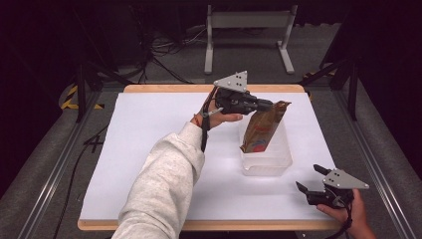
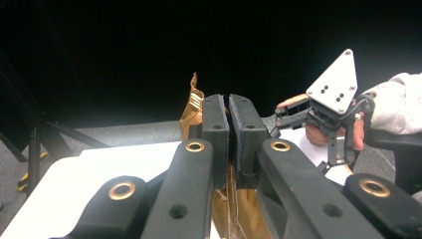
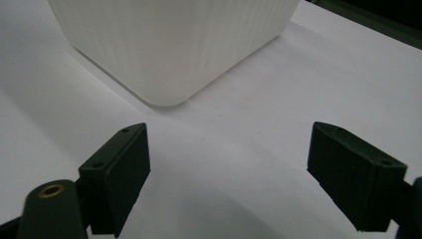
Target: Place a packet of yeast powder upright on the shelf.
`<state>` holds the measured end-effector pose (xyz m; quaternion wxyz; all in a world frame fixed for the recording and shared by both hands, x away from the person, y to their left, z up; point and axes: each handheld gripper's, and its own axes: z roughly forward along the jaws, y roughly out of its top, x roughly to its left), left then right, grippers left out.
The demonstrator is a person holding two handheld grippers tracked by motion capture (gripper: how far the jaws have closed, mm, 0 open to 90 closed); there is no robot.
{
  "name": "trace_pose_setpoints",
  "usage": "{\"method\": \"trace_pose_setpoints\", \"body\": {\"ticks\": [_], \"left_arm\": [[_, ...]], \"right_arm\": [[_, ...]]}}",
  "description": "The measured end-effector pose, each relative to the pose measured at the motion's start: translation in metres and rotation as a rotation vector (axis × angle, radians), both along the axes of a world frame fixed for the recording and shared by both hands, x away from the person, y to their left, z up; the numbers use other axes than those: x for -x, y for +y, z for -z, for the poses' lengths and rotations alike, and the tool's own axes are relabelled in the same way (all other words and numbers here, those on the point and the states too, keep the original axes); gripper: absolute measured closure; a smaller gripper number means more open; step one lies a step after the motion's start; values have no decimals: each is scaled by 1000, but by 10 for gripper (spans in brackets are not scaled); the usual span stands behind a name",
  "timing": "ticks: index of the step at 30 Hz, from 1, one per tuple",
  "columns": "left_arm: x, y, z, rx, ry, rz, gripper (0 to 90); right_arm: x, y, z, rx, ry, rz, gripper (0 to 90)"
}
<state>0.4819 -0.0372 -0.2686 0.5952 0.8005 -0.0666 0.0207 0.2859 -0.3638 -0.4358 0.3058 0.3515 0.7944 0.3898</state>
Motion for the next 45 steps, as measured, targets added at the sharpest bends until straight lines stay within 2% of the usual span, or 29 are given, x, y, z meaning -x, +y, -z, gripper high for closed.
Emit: {"method": "trace_pose_setpoints", "body": {"ticks": [4,8,9,10,12,15,19,22,26,28,30,32,33,35,36,38,40,43,45], "left_arm": [[-3,-4,-3,-3,0,12,868],[-3,-10,2,-23,4,25,866],[-4,-12,5,-36,0,11,866],[-5,-12,8,-19,22,18,866],[-7,-12,12,-7,30,7,866],[-9,-15,17,-48,22,-12,861],[-11,-17,28,-48,46,-9,853],[-12,-14,36,-3,78,-14,853],[-12,-11,42,37,91,-45,855],[-13,-12,42,58,103,-52,866],[-13,-18,40,35,79,-69,867],[-13,-23,38,39,81,-62,869],[-13,-25,36,49,72,-70,869],[-13,-28,33,91,93,-61,870],[-13,-30,31,98,90,-59,871],[-12,-35,32,76,75,-56,870],[-12,-38,37,61,82,-59,869],[-12,-35,45,56,92,-59,869],[-12,-31,50,22,85,-68,867]], "right_arm": [[0,1,1,2,5,0,175],[-1,1,1,4,8,-1,176],[0,1,1,3,6,0,175],[0,0,1,1,7,0,176],[0,0,1,3,7,0,175],[1,0,1,0,8,-1,175],[1,1,1,4,8,-5,175],[0,1,1,4,8,-4,175],[0,1,1,5,7,-6,176],[0,1,1,4,8,-6,177],[0,2,1,8,11,-8,177],[0,2,1,11,8,-9,177],[1,2,1,9,8,-8,177],[0,1,1,6,8,-7,177],[0,1,1,8,8,-8,177],[0,0,1,6,7,-9,177],[1,0,1,4,8,-10,178],[1,0,1,5,5,-12,178],[1,0,1,3,4,-12,178]]}}
